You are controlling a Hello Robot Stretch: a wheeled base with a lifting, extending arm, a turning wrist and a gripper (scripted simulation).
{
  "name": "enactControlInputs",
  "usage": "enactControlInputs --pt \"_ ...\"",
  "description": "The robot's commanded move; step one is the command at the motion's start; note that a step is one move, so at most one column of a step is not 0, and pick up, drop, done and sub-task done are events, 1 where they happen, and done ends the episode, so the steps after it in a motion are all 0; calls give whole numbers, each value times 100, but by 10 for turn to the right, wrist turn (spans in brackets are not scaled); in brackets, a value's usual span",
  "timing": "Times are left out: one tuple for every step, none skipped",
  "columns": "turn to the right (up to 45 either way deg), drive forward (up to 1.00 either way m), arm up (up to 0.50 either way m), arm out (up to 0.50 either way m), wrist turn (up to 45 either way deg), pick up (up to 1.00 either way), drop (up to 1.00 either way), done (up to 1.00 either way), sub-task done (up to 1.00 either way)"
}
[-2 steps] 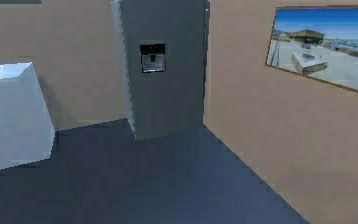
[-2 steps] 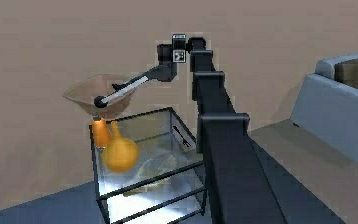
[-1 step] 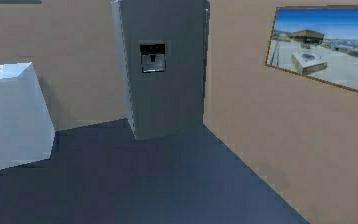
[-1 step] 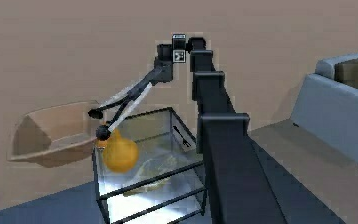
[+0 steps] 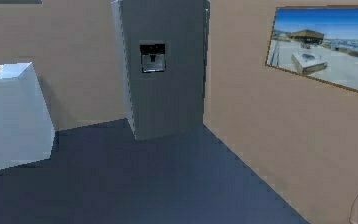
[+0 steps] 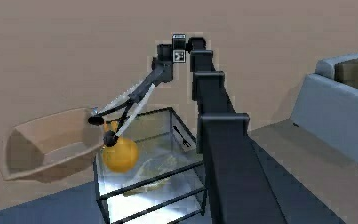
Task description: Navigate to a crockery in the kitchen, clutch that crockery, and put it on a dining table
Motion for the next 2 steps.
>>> enactControlInputs --pt "0 0 0 -42 0 0 0 0 0" --pt "450 0 0 0 0 0 0 0 0"
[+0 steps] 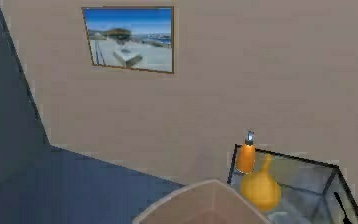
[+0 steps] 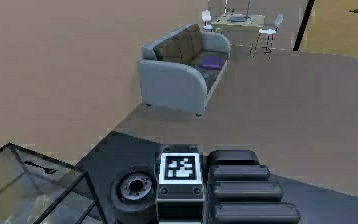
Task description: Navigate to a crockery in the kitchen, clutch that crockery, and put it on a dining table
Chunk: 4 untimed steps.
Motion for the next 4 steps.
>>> enactControlInputs --pt "450 0 0 0 0 0 0 0 0" --pt "450 0 0 0 0 0 0 0 0" --pt "300 0 0 0 0 0 0 0 0" --pt "0 100 0 0 0 0 0 0 0"
